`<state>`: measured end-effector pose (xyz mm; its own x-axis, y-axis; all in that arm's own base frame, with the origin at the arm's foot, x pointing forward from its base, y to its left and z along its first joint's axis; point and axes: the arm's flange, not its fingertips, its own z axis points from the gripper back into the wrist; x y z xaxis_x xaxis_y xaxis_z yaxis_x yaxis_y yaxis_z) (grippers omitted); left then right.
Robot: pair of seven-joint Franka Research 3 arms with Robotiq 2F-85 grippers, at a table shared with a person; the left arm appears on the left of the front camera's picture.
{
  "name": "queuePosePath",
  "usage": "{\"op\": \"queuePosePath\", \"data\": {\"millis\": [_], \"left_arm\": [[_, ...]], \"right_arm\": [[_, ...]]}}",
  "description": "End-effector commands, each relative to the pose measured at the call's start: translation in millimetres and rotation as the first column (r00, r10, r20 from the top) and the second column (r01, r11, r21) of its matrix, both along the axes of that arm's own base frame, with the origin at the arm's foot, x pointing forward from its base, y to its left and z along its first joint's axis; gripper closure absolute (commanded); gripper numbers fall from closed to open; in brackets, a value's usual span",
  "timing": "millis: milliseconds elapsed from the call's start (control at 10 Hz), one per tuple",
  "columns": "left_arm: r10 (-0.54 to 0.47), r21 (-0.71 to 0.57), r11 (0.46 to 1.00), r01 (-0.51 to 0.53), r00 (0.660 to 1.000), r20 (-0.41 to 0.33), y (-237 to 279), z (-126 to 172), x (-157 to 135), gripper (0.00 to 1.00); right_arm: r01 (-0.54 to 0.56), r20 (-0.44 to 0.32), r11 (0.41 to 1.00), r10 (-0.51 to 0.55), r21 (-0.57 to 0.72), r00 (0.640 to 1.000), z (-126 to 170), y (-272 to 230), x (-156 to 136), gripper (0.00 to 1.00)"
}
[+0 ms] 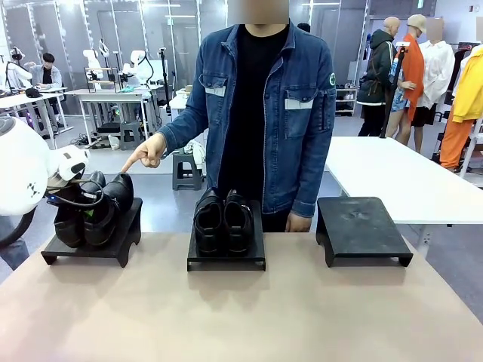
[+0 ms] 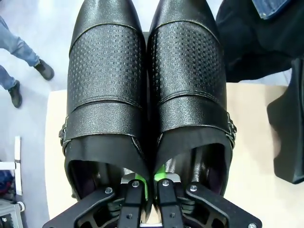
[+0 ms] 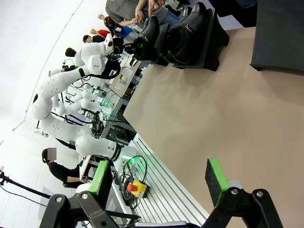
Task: Place the shoes on the stand as instructed by the person.
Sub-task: Pick up another pair of Shoes and place it on the Shoes Stand indicated by the person.
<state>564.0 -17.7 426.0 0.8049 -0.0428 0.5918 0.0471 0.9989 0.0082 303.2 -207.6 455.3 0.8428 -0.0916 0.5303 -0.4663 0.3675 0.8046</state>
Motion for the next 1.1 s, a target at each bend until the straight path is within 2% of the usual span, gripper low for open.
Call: {"op": "queuePosePath", "data": {"millis": [0, 300, 600, 700, 800, 900, 1000], "left_arm": [[0.013, 0.019, 1.0, -0.013, 0.999, 0.047, -3, 2, 14, 0.93], [0.0, 0.027, 1.0, -0.002, 0.998, 0.058, 0, -7, 20, 0.93], [-0.01, 0.008, 1.0, 0.009, 1.0, 0.024, 2, -13, 18, 0.91], [-0.007, 0.011, 1.0, 0.007, 1.0, 0.02, 4, -13, 16, 0.55], [-0.004, 0.011, 1.0, 0.003, 1.0, 0.024, 5, -11, 13, 0.54], [-0.002, 0.015, 1.0, 0.001, 1.0, 0.024, 5, -8, 10, 0.19], [-0.002, 0.017, 1.0, 0.002, 1.0, 0.016, 6, -4, 7, 0.17]], "right_arm": [[-0.003, 0.015, 1.0, 0.003, 0.007, 1.0, 1, 0, -1, 0.0], [-0.003, 0.015, 1.0, 0.003, 0.007, 1.0, 1, 0, -1, 0.0], [-0.003, 0.015, 1.0, 0.003, 0.007, 1.0, 1, 0, -1, 0.0], [-0.003, 0.015, 1.0, 0.003, 0.007, 1.0, 1, 0, -1, 0.0], [-0.003, 0.015, 1.0, 0.003, 0.007, 1.0, 1, 0, -1, 0.0], [-0.003, 0.015, 1.0, 0.003, 0.007, 1.0, 1, 0, -1, 0.0], [-0.003, 0.015, 1.0, 0.003, 0.007, 1.0, 1, 0, -1, 0.0]]}}
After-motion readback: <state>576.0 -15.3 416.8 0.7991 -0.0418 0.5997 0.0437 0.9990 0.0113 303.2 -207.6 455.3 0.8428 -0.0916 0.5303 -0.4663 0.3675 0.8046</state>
